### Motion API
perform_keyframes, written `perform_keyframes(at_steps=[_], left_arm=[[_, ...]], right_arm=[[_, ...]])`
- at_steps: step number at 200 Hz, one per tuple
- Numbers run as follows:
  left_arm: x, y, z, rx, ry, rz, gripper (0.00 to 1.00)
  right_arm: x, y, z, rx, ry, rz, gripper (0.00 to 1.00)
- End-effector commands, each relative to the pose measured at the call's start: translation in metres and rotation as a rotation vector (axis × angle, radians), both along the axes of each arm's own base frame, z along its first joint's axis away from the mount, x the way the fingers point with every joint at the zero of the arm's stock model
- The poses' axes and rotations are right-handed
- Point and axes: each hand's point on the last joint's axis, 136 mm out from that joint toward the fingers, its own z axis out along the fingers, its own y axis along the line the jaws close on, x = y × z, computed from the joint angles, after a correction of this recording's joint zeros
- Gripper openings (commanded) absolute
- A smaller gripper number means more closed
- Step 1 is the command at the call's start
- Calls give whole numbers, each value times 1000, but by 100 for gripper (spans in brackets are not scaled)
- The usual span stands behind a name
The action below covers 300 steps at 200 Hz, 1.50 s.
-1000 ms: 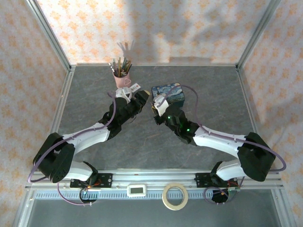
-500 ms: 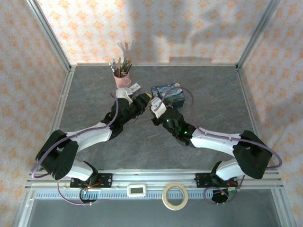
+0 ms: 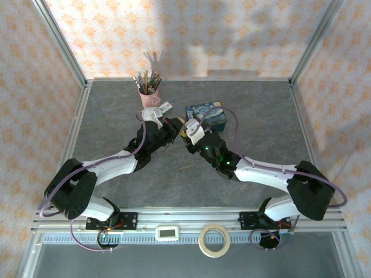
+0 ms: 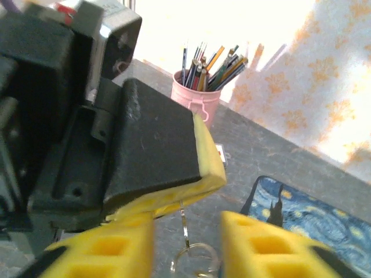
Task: Unlock the padlock with the key
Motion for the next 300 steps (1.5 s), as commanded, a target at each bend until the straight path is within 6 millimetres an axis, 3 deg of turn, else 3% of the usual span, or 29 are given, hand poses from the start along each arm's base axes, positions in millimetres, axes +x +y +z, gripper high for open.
perform_keyframes(at_steps=[1,18,27,31,53,90,122,205,300], left_arm=[[3,0,14,49,-108,-10,0],[3,4,28,72,-200,-10,0],[2,7,35,88,-245,-7,0],[2,8,39,97,-267,-6,0],[-4,5,59,124,-390,-36,0],[-22,-3,96,78,-609,-102,0],[-39,-8,112,27,-728,-153,0],[-58,-10,116,-30,-819,-188,0],[-55,-14,113,-19,-806,-178,0]], right_arm=[[-7,-11,41,181,25,21,45],[-1,-29,56,340,124,41,48],[3,-36,54,411,199,69,49],[1,-42,65,457,208,87,49],[5,-58,68,576,304,101,55],[-6,-53,72,736,408,245,56],[-14,-40,71,843,512,375,52],[-27,-32,85,1014,562,566,50],[-36,-11,78,1037,644,653,45]])
